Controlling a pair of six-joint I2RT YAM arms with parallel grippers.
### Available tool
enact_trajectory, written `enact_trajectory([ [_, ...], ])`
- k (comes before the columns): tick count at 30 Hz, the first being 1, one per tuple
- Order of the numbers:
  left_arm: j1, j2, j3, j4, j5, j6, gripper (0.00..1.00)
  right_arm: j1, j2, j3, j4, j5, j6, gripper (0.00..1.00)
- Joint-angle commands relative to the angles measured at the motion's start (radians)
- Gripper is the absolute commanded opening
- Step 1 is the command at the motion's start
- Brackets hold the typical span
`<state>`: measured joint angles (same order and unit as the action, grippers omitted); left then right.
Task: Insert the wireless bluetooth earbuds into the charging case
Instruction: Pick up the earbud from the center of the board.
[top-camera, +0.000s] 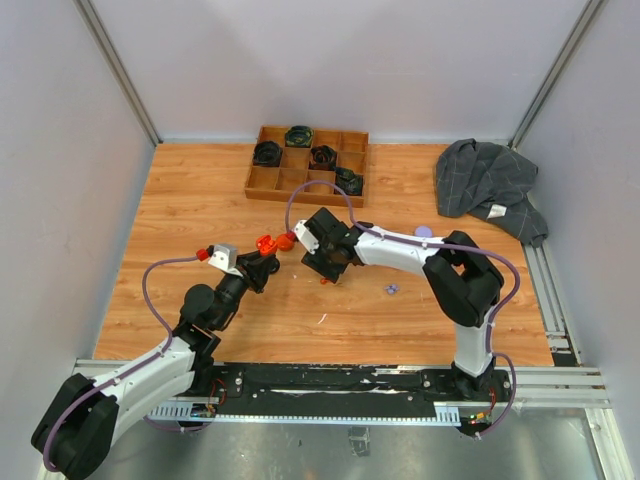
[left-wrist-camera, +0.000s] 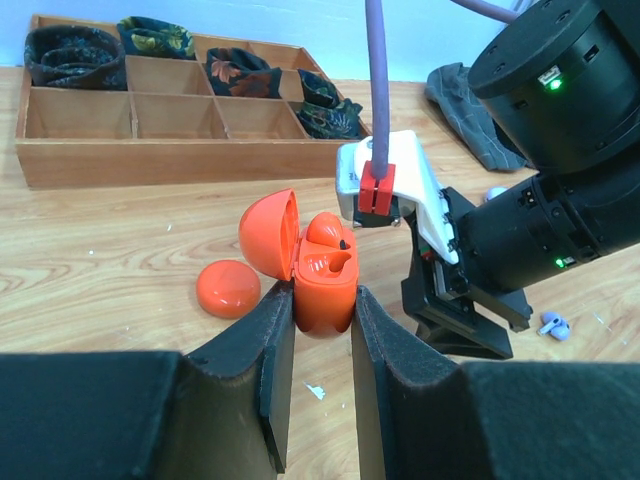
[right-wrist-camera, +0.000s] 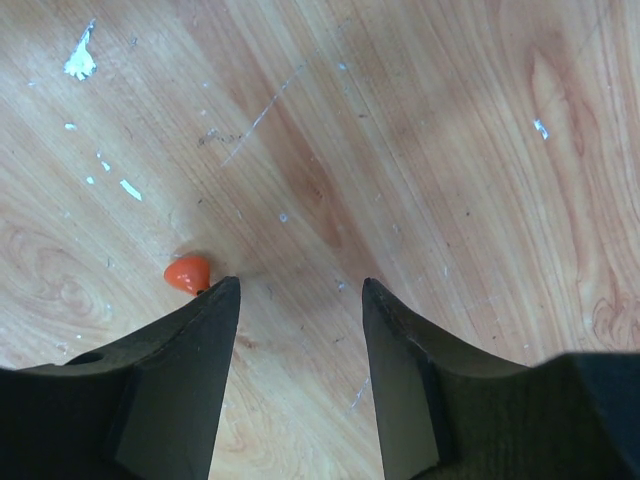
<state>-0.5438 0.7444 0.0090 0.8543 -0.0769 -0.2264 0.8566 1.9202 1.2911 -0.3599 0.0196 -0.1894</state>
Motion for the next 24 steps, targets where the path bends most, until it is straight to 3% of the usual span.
enact_trajectory([
  [1,0.005,0.001,-0.017,0.033,-0.002,-0.002,0.00,-0.011,-0.065,-0.003,-0.049,0.002,0.021,0.53],
  [14,0.005,-0.014,-0.026,0.035,-0.030,-0.010,0.00,0.013,-0.062,0.042,-0.100,-0.155,-0.083,0.46],
  [24,0.005,-0.022,-0.029,0.034,-0.036,-0.010,0.00,0.035,0.012,0.107,-0.142,-0.181,-0.127,0.42],
])
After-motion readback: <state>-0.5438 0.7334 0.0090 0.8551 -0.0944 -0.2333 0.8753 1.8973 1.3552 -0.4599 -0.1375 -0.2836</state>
